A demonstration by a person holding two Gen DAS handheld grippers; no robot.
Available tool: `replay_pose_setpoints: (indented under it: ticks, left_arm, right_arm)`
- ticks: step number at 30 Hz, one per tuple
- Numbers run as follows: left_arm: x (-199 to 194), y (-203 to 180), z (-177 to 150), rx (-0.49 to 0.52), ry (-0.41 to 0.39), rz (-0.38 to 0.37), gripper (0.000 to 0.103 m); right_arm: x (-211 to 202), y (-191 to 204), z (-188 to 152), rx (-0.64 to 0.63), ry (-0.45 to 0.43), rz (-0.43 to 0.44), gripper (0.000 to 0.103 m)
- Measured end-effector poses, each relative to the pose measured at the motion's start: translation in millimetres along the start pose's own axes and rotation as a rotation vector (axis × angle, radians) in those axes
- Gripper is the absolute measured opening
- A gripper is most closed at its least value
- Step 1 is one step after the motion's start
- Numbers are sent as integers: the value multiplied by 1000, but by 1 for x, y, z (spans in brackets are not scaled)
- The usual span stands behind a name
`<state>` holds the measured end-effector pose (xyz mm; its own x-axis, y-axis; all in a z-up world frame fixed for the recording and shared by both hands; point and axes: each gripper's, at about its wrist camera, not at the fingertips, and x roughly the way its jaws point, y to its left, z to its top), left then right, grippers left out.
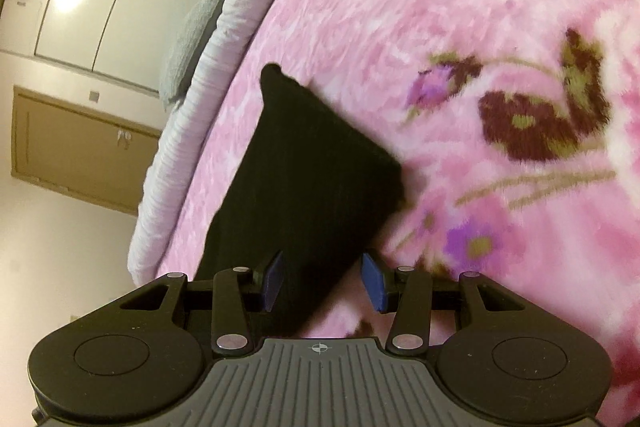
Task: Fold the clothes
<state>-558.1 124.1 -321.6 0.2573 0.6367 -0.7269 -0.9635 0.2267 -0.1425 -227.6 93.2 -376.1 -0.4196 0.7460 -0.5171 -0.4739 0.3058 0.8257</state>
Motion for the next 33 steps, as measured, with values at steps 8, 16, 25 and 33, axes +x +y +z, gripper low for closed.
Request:
replay_pose_setpoints:
  ticks: [8, 16, 25, 33]
  left_arm:
    - [7, -10, 0, 87, 3, 22, 24]
    - [2, 9, -1, 22, -25, -35, 27]
    - [-75, 105, -8, -218, -112, 5, 20]
    - [-102, 156, -40, -445, -111, -64, 20]
  right_arm:
    - [7, -1, 3, 55, -49, -5, 47]
    - [16, 32, -25, -181, -116, -28, 28]
    - [28, 141, -122, -1083, -223, -87, 18]
    - [31, 184, -165, -1444, -204, -83, 16]
